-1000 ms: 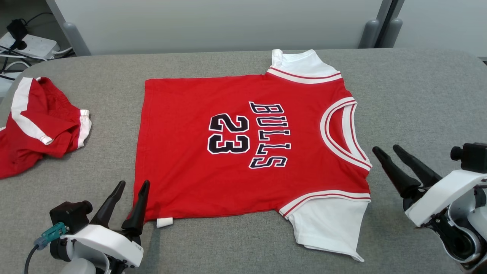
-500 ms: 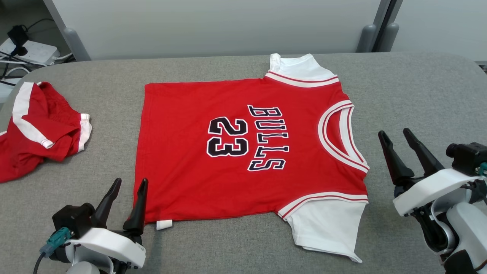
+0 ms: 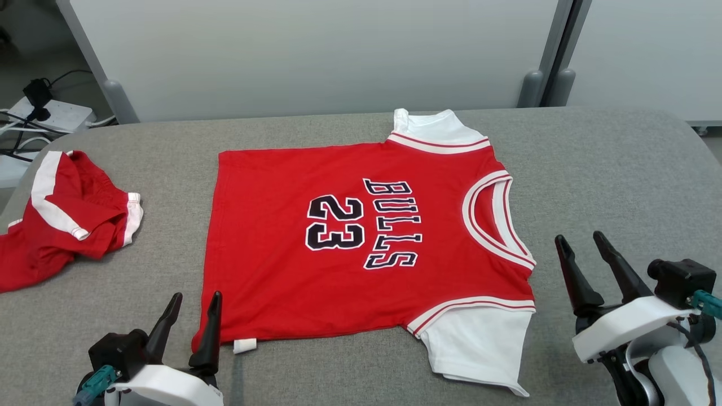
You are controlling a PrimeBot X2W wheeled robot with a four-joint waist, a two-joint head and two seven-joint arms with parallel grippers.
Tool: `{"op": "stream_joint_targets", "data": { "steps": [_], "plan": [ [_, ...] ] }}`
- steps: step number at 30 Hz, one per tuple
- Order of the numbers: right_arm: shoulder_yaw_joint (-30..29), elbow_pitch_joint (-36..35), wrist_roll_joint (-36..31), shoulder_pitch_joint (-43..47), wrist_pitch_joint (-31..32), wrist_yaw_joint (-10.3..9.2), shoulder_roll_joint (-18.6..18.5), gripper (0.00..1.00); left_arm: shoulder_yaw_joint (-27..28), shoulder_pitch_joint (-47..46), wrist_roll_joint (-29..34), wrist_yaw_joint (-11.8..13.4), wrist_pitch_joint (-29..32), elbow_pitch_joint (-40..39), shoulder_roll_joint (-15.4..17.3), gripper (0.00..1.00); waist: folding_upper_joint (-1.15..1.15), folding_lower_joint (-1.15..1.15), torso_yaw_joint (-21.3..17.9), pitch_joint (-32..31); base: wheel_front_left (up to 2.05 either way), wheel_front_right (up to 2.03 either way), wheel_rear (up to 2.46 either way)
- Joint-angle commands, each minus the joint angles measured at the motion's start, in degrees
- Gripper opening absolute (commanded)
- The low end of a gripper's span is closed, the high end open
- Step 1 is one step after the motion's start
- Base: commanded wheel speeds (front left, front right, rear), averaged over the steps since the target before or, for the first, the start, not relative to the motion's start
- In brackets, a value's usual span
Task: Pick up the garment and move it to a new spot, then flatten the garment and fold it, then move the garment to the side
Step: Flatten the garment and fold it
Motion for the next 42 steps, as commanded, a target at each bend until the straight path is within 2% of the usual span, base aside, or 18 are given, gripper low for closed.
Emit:
{"op": "stream_joint_targets", "data": {
  "steps": [1,16,27,42],
  "plan": [
    [0.1,-1.6,-1.3,0.7,-0.8,0.08,-0.1,1.00,2.8,-0.8,1.0,-0.4,-0.3,-1.7,0.6,1.00,0.00,0.00,0.0,-0.3,0.00,0.00,0.00],
    [-7.5,-5.3,-9.6,7.3,-0.8,0.08,4.5,1.00,9.4,2.6,8.9,-0.4,-0.3,-4.9,-3.5,1.00,0.00,0.00,0.2,-0.7,0.00,0.00,0.00],
    [-8.7,-5.9,-16.7,10.0,-0.8,0.08,6.3,1.00,10.7,4.3,13.5,-0.4,-0.3,-6.1,-5.2,1.00,0.00,0.00,-0.2,-0.1,0.00,0.00,0.00],
    [-7.9,-4.5,-19.2,9.3,-0.8,0.08,6.7,1.00,10.0,3.9,15.3,-0.4,-0.3,-5.6,-5.7,1.00,0.00,0.00,-0.2,1.2,0.00,0.00,0.00]
  ]
}}
